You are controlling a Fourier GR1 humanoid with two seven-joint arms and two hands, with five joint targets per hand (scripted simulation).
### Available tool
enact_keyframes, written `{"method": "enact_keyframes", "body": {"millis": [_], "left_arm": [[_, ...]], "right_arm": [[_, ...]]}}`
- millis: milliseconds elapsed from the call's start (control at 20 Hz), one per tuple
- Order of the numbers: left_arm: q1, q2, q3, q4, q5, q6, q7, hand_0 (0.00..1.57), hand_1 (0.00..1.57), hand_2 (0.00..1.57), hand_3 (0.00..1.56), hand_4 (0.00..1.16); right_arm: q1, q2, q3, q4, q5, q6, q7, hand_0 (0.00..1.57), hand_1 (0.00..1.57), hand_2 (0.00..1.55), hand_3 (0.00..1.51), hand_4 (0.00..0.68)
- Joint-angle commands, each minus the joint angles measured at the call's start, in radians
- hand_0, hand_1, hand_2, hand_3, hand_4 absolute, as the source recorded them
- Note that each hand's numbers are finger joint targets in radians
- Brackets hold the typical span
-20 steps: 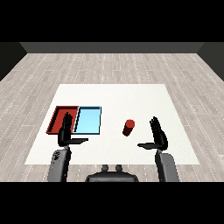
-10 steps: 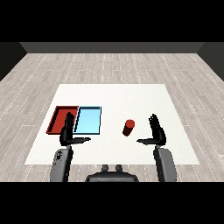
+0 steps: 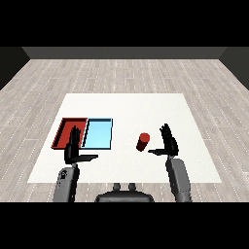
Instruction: Pick the red can and put it in the red box
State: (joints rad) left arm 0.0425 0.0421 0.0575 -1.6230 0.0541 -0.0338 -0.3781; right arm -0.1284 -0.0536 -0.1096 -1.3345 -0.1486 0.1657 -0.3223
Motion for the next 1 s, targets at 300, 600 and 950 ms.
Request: {"method": "enact_keyframes", "body": {"millis": [300, 600, 950], "left_arm": [[-0.020, 0.010, 0.006, -0.058, 0.036, -0.011, 0.077, 0.00, 0.00, 0.00, 0.00, 0.00], [0.026, -0.002, 0.003, -0.014, 0.029, -0.019, 0.003, 0.00, 0.00, 0.00, 0.00, 0.00], [-0.030, 0.065, 0.070, 0.015, 0.073, -0.064, 0.005, 0.00, 0.00, 0.00, 0.00, 0.00]], "right_arm": [[-0.081, 0.052, 0.046, 0.176, 0.003, -0.064, -0.080, 0.00, 0.00, 0.00, 0.00, 0.000], [-0.109, 0.053, 0.064, 0.323, -0.022, -0.054, -0.192, 0.00, 0.00, 0.00, 0.00, 0.000], [-0.127, 0.045, 0.054, 0.248, -0.059, -0.059, -0.094, 0.00, 0.00, 0.00, 0.00, 0.000]]}}
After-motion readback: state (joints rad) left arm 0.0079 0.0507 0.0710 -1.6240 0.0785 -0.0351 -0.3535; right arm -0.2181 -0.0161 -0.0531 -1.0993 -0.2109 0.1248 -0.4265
